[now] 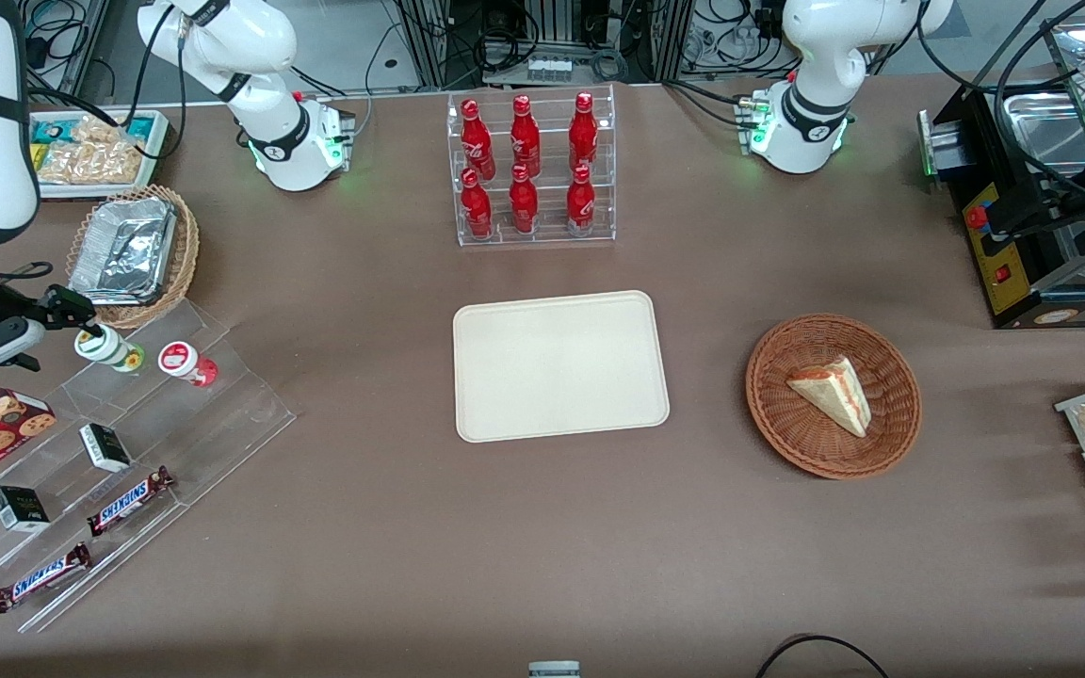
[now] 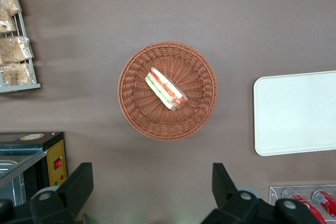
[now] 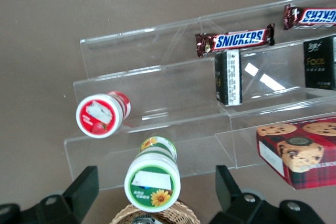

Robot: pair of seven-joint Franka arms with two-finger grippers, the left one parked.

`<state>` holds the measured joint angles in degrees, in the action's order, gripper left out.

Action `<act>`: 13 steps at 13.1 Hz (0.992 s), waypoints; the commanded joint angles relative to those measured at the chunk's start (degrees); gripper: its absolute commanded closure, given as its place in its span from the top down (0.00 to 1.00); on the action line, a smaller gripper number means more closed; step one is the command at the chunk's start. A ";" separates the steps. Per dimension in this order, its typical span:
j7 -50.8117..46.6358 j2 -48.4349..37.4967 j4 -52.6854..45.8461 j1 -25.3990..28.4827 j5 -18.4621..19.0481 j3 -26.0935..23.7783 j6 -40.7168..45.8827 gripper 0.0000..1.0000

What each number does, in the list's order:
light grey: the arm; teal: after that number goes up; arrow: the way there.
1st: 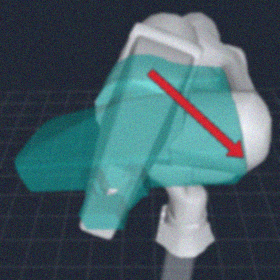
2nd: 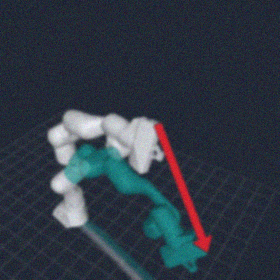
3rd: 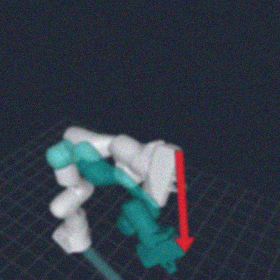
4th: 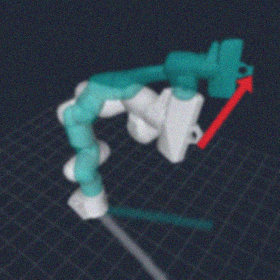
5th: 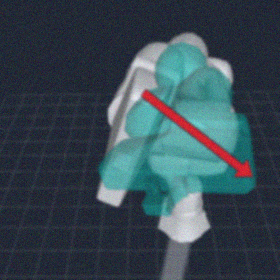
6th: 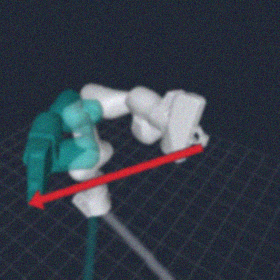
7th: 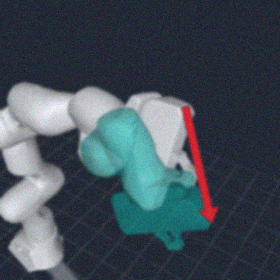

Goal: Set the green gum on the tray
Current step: 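Move the right gripper down over the green-labelled gum bottle on the stand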

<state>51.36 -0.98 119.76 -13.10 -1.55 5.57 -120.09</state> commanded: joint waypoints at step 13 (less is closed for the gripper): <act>4.53 -3.41 11.63 -1.13 -2.93 0.67 -11.74 0.99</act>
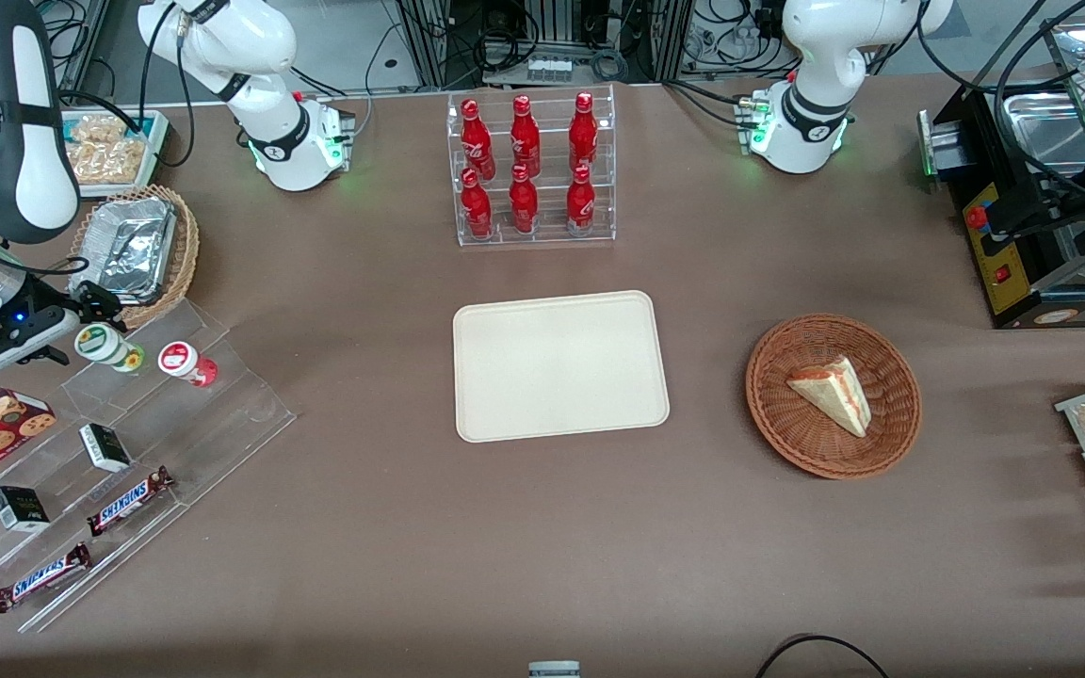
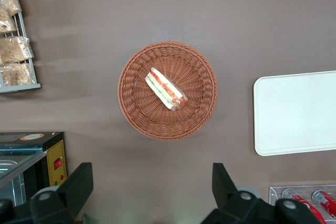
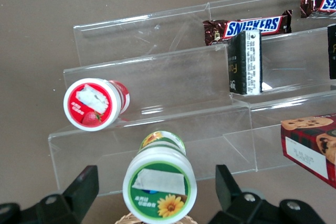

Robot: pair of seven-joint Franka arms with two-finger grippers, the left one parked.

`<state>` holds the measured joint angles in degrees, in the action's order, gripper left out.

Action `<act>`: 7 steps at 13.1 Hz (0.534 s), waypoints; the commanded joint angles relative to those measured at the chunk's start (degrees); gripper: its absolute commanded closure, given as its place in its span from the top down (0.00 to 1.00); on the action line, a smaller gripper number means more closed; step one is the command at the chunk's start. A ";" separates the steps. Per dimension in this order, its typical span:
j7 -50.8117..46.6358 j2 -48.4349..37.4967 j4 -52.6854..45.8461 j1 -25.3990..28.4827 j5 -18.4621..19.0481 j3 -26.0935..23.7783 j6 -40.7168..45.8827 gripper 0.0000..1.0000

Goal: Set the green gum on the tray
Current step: 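Close the right gripper around the gum bottle's white lid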

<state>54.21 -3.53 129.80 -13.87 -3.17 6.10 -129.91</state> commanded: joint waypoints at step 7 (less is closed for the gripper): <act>1.78 -0.69 2.21 -0.37 -1.31 0.93 -2.27 0.98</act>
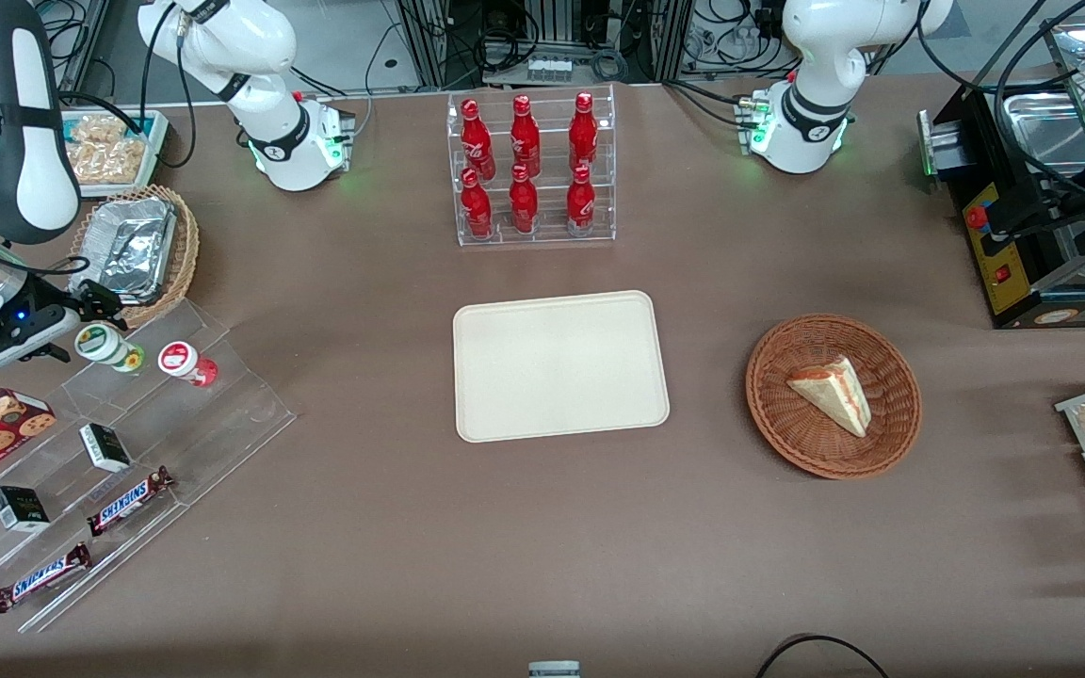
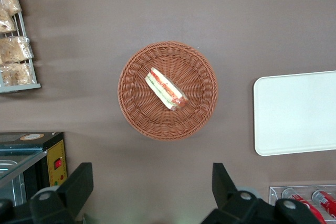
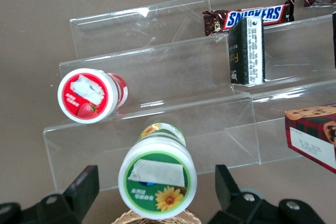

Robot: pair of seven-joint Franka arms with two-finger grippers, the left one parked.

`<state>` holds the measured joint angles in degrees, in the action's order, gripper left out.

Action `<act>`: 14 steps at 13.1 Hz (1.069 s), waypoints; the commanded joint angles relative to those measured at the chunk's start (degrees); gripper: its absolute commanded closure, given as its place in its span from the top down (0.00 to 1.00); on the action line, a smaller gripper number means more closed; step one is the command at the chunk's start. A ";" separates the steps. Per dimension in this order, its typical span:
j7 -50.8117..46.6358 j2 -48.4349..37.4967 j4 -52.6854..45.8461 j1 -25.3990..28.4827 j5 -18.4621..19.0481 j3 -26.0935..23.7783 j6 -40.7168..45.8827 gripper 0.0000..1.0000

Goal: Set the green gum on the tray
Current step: 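Close the right gripper around the gum bottle's white lid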

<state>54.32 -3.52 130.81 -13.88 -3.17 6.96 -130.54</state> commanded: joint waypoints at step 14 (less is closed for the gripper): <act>1.85 0.27 1.03 0.35 -2.01 -0.10 -2.35 0.00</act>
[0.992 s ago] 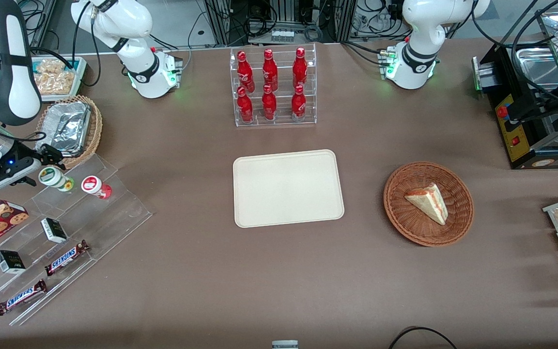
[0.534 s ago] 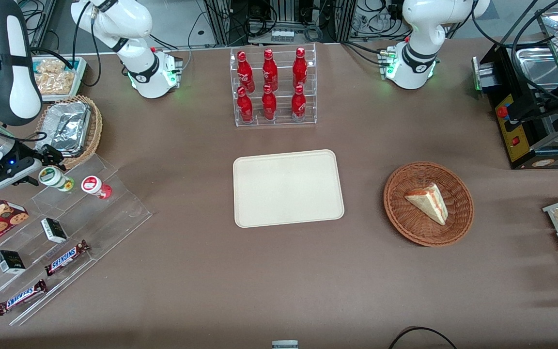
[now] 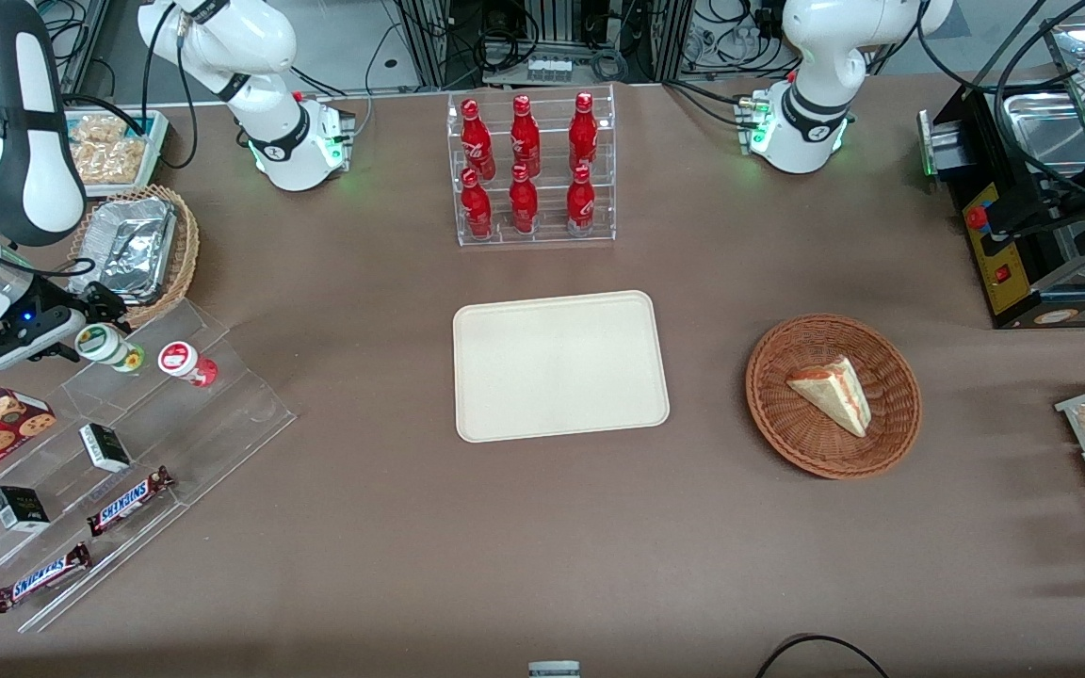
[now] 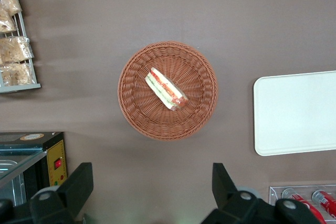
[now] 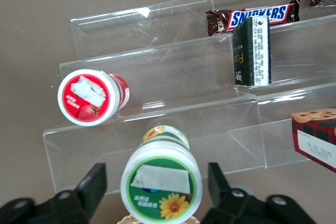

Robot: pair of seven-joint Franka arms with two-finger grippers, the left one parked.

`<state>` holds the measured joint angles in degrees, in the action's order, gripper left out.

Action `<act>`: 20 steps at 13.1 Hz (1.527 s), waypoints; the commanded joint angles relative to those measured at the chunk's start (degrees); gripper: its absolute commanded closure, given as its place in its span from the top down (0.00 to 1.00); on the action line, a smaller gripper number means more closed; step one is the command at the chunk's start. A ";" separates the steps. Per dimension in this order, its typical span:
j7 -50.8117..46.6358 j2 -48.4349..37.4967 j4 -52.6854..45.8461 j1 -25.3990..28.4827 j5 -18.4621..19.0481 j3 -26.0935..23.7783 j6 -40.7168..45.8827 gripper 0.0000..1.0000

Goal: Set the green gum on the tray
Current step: 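Close the right gripper around the gum bottle's white lid, then lift the gum bottle and carry it over the cream tray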

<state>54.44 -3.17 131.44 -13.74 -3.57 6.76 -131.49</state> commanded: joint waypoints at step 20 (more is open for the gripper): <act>-50.68 0.43 -23.06 27.42 -1.43 -6.66 29.97 0.00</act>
<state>13.59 -4.54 111.52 9.85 -3.98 1.22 -103.06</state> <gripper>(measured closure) 0.410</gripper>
